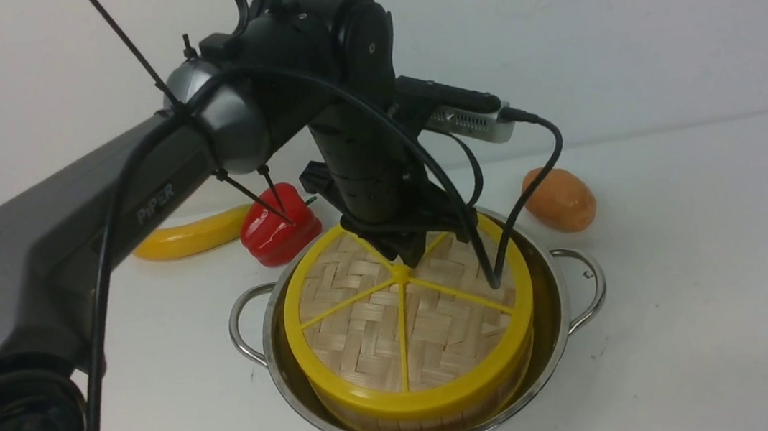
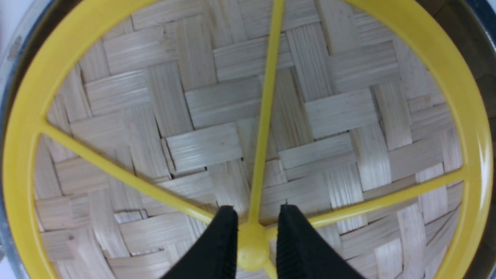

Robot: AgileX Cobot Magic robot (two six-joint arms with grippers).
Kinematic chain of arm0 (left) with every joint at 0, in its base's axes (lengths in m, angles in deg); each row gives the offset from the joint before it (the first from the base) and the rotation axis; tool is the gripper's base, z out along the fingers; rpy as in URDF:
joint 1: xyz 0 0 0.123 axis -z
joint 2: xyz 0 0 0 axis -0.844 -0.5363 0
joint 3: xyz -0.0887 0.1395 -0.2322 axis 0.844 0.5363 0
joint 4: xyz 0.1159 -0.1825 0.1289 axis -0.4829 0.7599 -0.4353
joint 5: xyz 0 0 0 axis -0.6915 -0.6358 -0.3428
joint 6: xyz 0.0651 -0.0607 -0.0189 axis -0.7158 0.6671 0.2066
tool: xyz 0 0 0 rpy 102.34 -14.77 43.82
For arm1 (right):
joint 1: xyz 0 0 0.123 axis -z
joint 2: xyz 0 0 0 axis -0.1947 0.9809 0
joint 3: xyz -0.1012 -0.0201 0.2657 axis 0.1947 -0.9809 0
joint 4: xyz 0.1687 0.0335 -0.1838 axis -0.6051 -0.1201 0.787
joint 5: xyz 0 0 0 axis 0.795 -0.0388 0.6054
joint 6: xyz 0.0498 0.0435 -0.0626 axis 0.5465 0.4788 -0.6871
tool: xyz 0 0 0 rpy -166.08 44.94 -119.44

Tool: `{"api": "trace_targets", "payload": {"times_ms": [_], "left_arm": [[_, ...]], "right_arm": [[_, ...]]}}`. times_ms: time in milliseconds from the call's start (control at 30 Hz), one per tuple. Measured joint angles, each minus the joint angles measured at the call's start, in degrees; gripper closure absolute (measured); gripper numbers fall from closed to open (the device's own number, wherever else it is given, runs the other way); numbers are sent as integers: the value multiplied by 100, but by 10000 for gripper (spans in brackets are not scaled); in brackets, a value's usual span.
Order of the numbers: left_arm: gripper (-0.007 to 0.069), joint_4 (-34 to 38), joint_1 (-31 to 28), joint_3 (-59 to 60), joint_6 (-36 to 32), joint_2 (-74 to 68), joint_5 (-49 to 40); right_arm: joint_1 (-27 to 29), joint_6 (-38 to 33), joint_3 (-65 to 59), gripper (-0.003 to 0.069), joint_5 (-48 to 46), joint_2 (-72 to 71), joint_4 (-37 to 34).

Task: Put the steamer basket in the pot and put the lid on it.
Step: Use the left arm to place the steamer lid on the steamer

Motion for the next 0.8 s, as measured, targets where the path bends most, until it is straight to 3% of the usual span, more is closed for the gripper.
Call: {"api": "trace_targets", "payload": {"times_ms": [500,800], "left_arm": [[370,-223,0,0,325,-3,0],[365,103,0,39,329,-3,0]], "right_arm": [[0,0,0,467,0,0,0],[0,0,0,457,0,0,0]]}}
